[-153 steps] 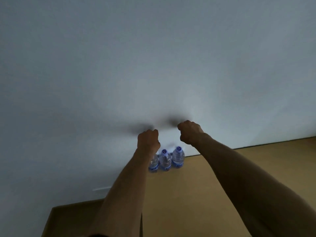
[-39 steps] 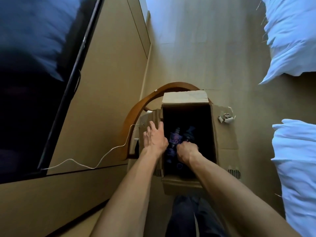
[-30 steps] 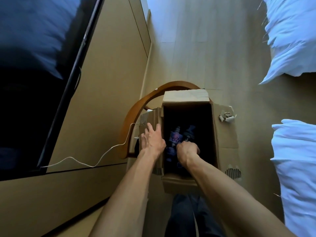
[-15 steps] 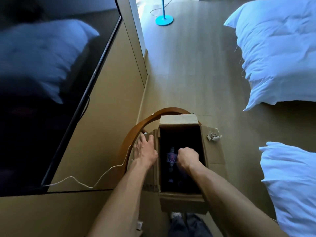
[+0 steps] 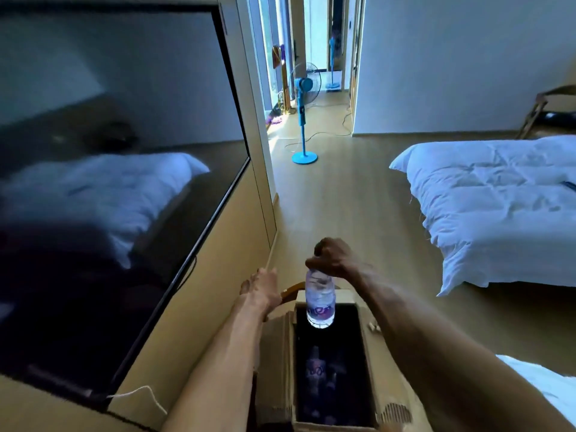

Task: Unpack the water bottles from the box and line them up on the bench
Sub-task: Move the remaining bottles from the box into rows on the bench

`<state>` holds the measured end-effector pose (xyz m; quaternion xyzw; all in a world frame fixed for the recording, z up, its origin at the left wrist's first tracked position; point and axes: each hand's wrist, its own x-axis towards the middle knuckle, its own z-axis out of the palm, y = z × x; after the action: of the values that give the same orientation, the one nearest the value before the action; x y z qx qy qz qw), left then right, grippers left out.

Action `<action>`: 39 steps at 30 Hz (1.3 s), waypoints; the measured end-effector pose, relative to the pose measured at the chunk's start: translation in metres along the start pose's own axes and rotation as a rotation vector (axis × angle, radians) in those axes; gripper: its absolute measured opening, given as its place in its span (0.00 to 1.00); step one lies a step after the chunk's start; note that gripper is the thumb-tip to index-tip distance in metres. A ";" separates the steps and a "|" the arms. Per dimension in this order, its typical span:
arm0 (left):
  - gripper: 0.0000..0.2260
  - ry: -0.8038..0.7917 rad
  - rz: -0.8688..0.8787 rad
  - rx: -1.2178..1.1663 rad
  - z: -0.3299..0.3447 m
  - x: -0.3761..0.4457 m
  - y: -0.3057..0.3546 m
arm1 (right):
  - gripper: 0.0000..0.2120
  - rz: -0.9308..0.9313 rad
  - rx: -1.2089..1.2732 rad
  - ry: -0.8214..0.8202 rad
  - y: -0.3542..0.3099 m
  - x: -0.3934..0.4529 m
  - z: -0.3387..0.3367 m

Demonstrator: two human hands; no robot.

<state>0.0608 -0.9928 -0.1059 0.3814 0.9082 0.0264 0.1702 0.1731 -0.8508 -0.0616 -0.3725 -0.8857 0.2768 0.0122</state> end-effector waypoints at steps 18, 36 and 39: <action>0.36 0.059 -0.374 -1.762 -0.062 -0.160 -0.045 | 0.12 -0.507 0.705 0.351 -0.166 -0.100 -0.059; 0.24 0.689 -0.422 -1.793 -0.012 -0.430 -0.155 | 0.12 -0.742 0.717 -0.026 -0.304 -0.299 0.056; 0.27 0.689 -0.471 -1.895 -0.005 -0.483 -0.176 | 0.13 -0.778 0.739 -0.076 -0.335 -0.356 0.077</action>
<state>0.2534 -1.4559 0.0071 -0.1246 0.5659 0.8041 0.1325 0.1942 -1.3162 0.1059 0.0228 -0.8017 0.5584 0.2122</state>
